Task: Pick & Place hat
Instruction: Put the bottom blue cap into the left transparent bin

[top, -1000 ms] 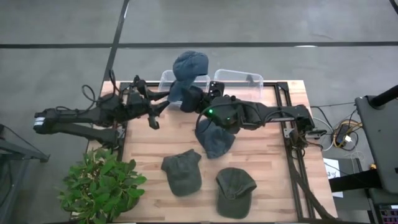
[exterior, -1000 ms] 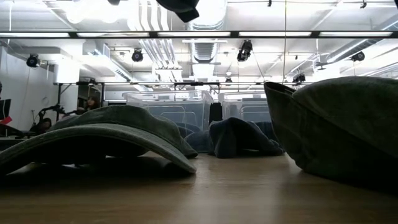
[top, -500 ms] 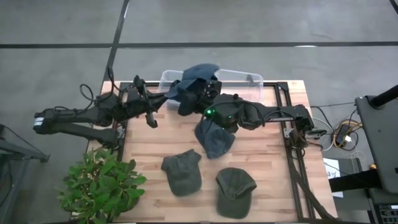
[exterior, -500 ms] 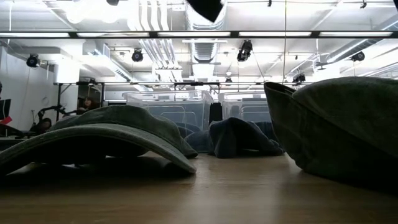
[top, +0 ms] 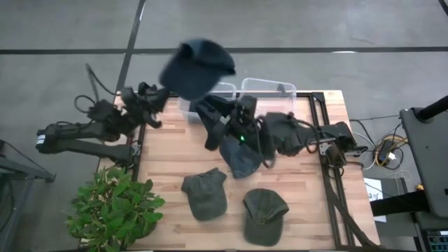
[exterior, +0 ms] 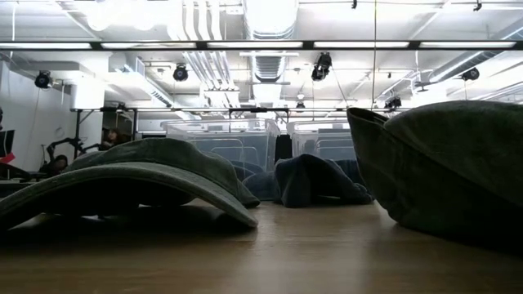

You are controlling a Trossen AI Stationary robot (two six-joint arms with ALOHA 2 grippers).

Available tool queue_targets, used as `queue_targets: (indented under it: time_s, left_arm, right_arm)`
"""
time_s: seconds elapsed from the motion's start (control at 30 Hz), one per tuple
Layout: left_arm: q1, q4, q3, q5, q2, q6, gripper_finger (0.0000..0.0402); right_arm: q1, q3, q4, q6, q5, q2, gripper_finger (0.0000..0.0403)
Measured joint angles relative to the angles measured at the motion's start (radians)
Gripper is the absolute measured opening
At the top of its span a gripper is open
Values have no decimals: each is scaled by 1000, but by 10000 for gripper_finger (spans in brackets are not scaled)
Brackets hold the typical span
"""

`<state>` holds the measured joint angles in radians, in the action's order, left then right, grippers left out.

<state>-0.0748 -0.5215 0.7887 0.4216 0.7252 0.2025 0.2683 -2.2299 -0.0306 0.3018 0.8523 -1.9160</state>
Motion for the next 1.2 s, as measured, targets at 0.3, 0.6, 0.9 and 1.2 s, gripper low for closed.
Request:
queue_targets:
  time_s: [0.3, 0.6, 0.9, 1.2]
  left_arm:
    - [-30, -236, 0, 4, 33, 365, 2]
    - [-31, -313, 0, 34, 144, 420, 2]
    - [-33, -394, 0, 33, 216, 302, 2]
    - [-35, -392, 0, 17, 251, 260, 2]
  right_arm:
    - [5, 53, 21, -106, 116, -2, 240]
    - [-70, 223, 318, -53, 100, -2, 235]
    - [-140, 337, 443, 227, 66, -2, 235]
    - [-187, 382, 606, 226, 65, -1, 235]
